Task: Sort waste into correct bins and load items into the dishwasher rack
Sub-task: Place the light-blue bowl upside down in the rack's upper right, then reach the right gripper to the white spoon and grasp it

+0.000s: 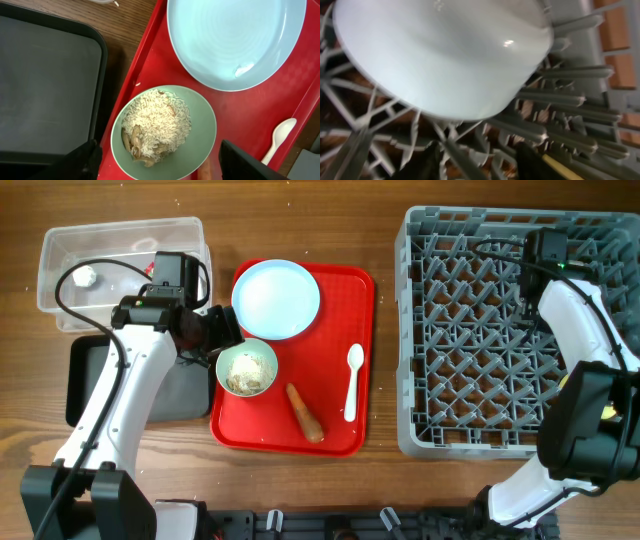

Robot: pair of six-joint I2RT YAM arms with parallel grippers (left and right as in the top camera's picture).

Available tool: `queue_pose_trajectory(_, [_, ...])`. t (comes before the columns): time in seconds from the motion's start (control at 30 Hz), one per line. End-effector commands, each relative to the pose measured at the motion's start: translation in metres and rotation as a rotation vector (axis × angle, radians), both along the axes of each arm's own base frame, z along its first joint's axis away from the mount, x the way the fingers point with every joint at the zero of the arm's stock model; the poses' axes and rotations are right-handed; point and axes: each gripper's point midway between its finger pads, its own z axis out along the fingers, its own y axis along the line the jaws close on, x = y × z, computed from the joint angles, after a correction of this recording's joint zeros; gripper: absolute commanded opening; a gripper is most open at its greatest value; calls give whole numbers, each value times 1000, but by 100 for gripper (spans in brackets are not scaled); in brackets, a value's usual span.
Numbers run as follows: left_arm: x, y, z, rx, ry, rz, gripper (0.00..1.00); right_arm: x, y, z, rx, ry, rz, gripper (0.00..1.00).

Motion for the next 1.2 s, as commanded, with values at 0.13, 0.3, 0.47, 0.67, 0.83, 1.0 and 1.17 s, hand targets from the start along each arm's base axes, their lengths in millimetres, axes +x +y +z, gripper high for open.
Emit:
queue_pose_trajectory(0.13, [0, -2, 7, -4, -22, -15, 87, 31, 69, 81, 326, -323, 290, 90])
queue_pose_trajectory(0.3, [0, -2, 7, -3, -20, -15, 89, 29, 156, 144, 673, -533, 581, 89])
queue_pose_trajectory(0.47, [-4, -1, 6, -1, -5, -15, 89, 6, 230, 146, 801, -453, 684, 89])
queue_pose_trajectory(0.67, [-9, 2, 4, 1, 20, -6, 93, -25, 291, 109, 743, -253, 648, 89])
queue_pose_trajectory(0.83, [-15, 25, 2, -7, 59, 109, 97, -53, 360, 88, 818, -130, 737, 100])
queue_pose_trajectory(1.0, [-27, 62, -1, -19, 117, 252, 100, -62, 402, 66, 872, -90, 680, 95])
queue_pose_trajectory(1.17, [-33, 74, -2, -22, 137, 293, 100, -65, 390, 19, 770, -3, 453, 91])
